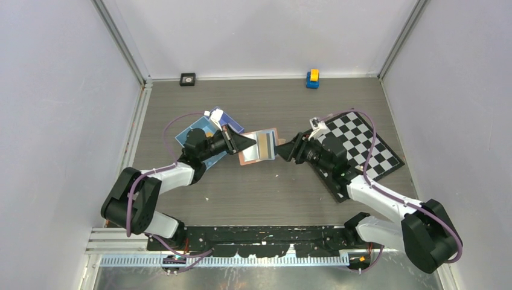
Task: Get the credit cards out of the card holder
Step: Remove the credit card from the card holder.
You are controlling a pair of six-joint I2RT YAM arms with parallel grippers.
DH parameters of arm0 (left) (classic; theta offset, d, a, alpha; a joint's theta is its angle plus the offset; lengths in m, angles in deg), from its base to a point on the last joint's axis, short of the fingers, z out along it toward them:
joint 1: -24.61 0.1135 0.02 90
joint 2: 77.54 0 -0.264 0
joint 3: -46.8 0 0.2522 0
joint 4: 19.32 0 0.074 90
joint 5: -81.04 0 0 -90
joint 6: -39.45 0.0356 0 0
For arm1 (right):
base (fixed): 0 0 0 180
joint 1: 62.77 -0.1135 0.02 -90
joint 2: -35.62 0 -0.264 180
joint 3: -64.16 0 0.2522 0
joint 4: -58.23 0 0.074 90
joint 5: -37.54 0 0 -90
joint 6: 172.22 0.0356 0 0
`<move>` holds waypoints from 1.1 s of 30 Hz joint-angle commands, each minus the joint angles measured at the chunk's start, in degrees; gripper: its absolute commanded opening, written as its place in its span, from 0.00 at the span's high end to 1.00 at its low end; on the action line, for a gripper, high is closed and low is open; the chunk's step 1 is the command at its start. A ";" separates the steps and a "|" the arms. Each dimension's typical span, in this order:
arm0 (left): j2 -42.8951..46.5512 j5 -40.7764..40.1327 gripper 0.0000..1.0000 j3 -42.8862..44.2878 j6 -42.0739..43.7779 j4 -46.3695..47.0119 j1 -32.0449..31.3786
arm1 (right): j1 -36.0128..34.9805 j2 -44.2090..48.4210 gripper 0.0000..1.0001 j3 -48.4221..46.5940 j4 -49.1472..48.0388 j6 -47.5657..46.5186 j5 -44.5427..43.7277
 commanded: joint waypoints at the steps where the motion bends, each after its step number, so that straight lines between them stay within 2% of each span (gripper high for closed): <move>1: 0.33 0.04 1.00 -0.24 0.26 5.64 -0.18 | 0.04 3.43 0.45 0.83 -2.81 -0.17 -2.66; 6: 1.20 0.16 1.00 -0.58 0.37 5.77 -0.17 | 0.05 3.78 0.61 1.10 -3.01 -0.11 -3.42; 12: 1.63 1.41 1.00 -0.60 -0.22 6.71 -0.18 | 0.04 2.60 0.61 0.40 -2.32 -0.15 -3.56; 15: 1.82 1.80 1.00 -0.74 -0.82 8.09 -0.15 | 0.05 1.61 0.57 -0.11 -1.74 -0.23 -3.27; 18: 2.60 2.12 1.00 -0.84 -1.20 8.74 -0.13 | 0.08 1.45 0.45 -0.41 0.07 -0.49 -5.46; 21: 3.39 2.28 1.00 -1.22 -1.51 9.31 -0.09 | 0.09 1.66 0.43 -0.89 2.60 -0.87 -8.04; 24: 3.99 2.39 1.00 -1.21 -1.71 9.50 -0.15 | 0.09 1.89 0.29 -0.92 3.67 -0.95 -9.74; 26: 4.05 2.62 1.00 -1.27 -1.96 9.71 -0.11 | 0.14 1.60 0.24 -0.97 3.63 -0.62 -9.50; 33: 2.04 4.50 1.00 -1.10 -6.24 15.03 -0.10 | 1.24 1.60 0.25 0.19 0.81 1.23 -7.04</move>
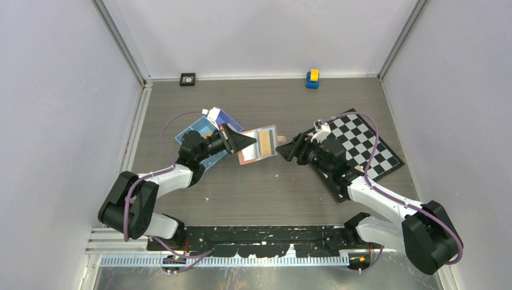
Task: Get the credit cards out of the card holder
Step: Remove the credit card from the card holder.
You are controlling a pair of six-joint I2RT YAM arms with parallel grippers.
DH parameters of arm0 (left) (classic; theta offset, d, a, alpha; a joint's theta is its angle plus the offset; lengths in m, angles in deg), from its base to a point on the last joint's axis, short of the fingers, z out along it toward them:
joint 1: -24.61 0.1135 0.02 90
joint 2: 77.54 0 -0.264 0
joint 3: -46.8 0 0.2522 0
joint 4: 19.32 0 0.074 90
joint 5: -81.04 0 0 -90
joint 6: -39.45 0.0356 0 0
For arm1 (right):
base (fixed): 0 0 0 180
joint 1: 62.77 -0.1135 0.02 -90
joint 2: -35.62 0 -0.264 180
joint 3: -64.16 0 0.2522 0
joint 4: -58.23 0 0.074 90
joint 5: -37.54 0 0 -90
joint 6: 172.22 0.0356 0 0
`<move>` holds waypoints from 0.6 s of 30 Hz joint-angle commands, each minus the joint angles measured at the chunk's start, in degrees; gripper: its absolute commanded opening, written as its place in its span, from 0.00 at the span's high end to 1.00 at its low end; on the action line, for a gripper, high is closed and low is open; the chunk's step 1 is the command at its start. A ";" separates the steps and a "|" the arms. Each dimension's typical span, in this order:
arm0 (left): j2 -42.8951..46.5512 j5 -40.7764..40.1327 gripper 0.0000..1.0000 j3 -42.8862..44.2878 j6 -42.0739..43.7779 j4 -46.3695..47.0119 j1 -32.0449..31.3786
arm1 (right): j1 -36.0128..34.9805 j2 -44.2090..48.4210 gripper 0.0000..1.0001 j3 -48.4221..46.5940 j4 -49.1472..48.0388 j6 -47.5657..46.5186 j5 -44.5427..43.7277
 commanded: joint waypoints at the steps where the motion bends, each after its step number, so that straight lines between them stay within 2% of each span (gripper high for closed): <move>1: -0.81 2.81 1.00 0.20 -4.46 10.91 -0.07 | 1.27 0.38 0.25 -0.57 -4.84 1.54 1.31; 10: -3.79 4.26 1.00 0.77 -8.24 16.12 -0.06 | 4.69 -0.28 0.27 1.69 -11.56 6.09 6.75; 18: -3.85 4.52 1.00 0.92 -8.25 15.97 -0.05 | 5.01 -1.34 0.31 1.15 -11.85 6.08 8.49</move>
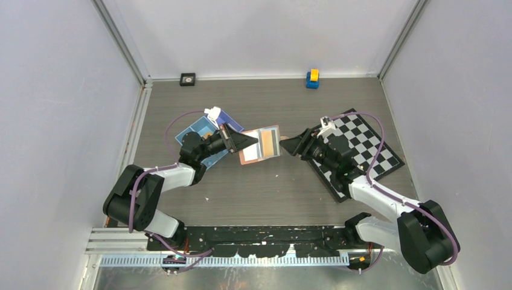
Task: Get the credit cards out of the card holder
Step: Remove the credit card from the card holder.
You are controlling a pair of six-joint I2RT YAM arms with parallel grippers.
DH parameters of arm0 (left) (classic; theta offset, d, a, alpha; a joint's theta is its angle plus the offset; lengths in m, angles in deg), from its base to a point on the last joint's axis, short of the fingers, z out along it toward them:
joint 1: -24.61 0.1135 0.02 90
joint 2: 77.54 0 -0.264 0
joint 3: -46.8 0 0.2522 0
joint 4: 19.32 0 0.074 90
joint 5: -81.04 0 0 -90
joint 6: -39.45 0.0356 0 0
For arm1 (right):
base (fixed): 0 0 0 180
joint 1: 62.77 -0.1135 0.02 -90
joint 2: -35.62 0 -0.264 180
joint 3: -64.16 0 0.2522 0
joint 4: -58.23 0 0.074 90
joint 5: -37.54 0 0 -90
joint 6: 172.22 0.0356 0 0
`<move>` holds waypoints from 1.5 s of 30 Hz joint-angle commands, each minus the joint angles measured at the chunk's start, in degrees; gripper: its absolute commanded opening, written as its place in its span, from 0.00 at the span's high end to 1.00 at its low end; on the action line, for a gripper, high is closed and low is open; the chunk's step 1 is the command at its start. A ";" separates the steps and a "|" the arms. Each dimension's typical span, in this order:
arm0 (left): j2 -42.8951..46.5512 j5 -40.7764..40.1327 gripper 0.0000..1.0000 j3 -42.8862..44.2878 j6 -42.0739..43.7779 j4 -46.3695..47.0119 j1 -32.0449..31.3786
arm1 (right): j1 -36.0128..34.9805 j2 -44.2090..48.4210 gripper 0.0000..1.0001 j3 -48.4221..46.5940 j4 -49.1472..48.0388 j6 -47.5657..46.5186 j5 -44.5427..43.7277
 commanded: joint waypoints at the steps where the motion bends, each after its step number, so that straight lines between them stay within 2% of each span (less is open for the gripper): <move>1: 0.19 1.01 1.00 1.01 -0.58 5.43 -0.05 | 0.09 -0.69 0.31 -0.35 -3.90 0.25 2.48; 11: -0.07 1.05 1.00 1.35 -0.03 3.98 -0.05 | 0.10 -0.48 0.30 -0.43 -5.19 -0.48 4.85; 14: 0.68 0.13 1.00 1.77 2.14 -1.43 -0.05 | 0.02 0.74 0.27 -0.23 -4.58 -0.99 4.55; 17: 2.13 -1.28 1.00 2.16 5.02 -7.98 -0.05 | -0.02 0.81 0.19 -0.52 -3.80 -1.51 4.39; 20: 3.41 -1.91 1.00 2.33 6.36 -10.50 -0.05 | -0.31 -0.85 0.17 -1.22 -3.86 -1.53 5.69; 24: 3.61 -1.90 1.00 2.25 6.73 -11.05 -0.05 | -1.75 -3.21 0.13 -2.33 -4.78 -1.84 7.34; 34: 3.08 -1.67 1.00 2.65 6.93 -11.63 -0.11 | -5.51 -3.56 0.11 -4.62 0.36 -6.29 4.58; 38: 2.25 -1.11 1.00 2.93 6.70 -11.64 -0.29 | -8.69 -6.56 0.10 -8.44 3.33 -8.62 7.35; 41: 1.27 -0.31 1.00 3.11 5.55 -9.33 -0.57 | -12.34 -8.67 0.09 -11.23 8.42 -12.20 3.75; 45: 1.34 -0.30 1.00 2.79 4.89 -7.81 -0.56 | -12.74 -8.83 0.09 -11.41 9.50 -12.49 2.33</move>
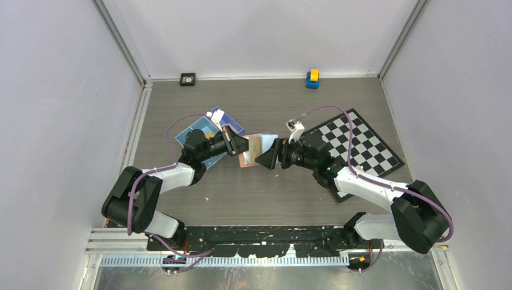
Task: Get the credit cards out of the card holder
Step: Remove the credit card from the card holder.
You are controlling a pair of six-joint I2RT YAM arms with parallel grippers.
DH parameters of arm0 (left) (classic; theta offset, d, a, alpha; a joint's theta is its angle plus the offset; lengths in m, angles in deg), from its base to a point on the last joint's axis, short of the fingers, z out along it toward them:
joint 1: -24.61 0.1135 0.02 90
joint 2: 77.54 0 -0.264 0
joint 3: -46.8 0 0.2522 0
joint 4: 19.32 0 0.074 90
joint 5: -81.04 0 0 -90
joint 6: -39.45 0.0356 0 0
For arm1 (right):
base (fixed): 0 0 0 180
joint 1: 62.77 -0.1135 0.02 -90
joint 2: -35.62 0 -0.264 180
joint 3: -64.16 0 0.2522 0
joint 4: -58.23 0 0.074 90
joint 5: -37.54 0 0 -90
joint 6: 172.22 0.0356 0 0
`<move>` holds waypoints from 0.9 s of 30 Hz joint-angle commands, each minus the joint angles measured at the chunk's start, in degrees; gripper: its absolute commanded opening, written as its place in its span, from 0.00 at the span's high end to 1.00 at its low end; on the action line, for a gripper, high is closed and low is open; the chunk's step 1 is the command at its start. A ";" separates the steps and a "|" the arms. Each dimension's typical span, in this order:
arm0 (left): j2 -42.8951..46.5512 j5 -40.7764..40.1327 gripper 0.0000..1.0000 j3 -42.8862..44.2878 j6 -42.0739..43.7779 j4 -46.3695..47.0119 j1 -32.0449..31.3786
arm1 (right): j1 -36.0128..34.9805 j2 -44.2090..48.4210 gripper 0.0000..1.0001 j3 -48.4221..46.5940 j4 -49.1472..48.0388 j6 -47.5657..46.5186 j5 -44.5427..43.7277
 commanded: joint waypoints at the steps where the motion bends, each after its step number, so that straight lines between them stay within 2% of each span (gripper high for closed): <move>1: 0.28 1.02 1.00 2.22 -1.18 5.31 -0.28 | -0.39 0.32 0.09 -2.14 2.26 -2.74 -2.58; 4: 0.24 1.34 1.00 1.88 -2.05 7.25 -0.38 | -0.35 0.02 0.10 -2.62 3.61 -2.58 -4.46; 10: -0.54 1.51 1.00 1.88 -2.51 8.00 -0.32 | -0.31 0.39 0.28 -2.18 2.45 -2.15 -4.32; 13: -1.26 1.56 1.00 2.08 -2.61 8.00 -0.32 | -0.37 1.65 0.41 -1.29 1.68 -2.15 -4.56; 15: -1.67 1.83 1.00 2.28 -2.91 8.00 -0.38 | -0.36 2.43 0.44 -0.64 0.65 -1.94 -4.52; 24: -2.65 2.07 1.00 2.08 -3.87 9.75 -0.37 | -0.21 5.78 0.46 1.89 -2.61 -1.01 -5.20; 27: -2.69 2.18 1.00 2.29 -3.94 9.76 -0.33 | -0.12 8.16 0.50 3.04 -2.94 -1.00 -7.17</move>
